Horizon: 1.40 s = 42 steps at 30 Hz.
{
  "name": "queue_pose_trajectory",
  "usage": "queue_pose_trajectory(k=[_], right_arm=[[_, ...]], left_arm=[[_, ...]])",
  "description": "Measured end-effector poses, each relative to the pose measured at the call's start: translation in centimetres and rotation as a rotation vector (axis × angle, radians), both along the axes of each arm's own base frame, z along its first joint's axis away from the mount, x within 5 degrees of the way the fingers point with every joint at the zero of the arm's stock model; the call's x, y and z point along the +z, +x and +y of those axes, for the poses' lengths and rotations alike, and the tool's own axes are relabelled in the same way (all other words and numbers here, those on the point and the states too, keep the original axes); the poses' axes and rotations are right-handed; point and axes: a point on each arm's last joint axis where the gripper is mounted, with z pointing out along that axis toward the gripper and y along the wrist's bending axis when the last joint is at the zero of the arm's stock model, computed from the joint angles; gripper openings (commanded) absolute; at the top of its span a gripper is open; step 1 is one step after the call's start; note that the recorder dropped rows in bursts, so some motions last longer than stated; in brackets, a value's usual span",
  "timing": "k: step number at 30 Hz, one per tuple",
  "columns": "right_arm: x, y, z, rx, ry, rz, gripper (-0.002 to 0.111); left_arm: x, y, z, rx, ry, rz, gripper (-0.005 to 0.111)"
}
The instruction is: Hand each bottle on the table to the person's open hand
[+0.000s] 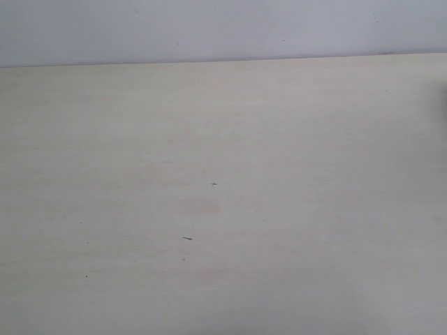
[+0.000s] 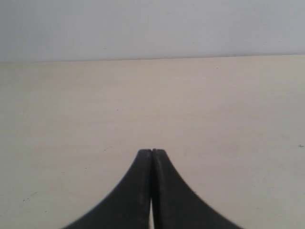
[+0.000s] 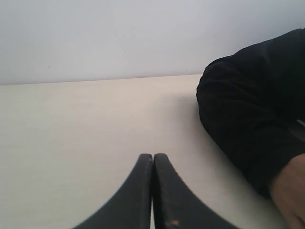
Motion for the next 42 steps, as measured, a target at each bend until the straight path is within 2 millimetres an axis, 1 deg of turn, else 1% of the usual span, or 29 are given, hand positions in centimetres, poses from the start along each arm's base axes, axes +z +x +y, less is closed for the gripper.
queue_pose_trajectory(k=[9,32,36,42], right_arm=[[0.0,0.0,0.0,0.0,0.0,0.0,0.0],[0.0,0.0,0.0,0.0,0.0,0.0,0.0],[0.0,0.0,0.0,0.0,0.0,0.0,0.0],[0.0,0.0,0.0,0.0,0.0,0.0,0.0]], left_arm=[[-0.14,-0.14,-0.38,-0.073,0.003,0.016,0.0],[-0.24,-0.17,-0.4,-0.075,0.004,0.027,0.0],[-0.27,-0.13,-0.2,-0.069,0.065,0.018,0.0],[-0.27,-0.12,-0.18,-0.068,0.072,0.017,0.0]])
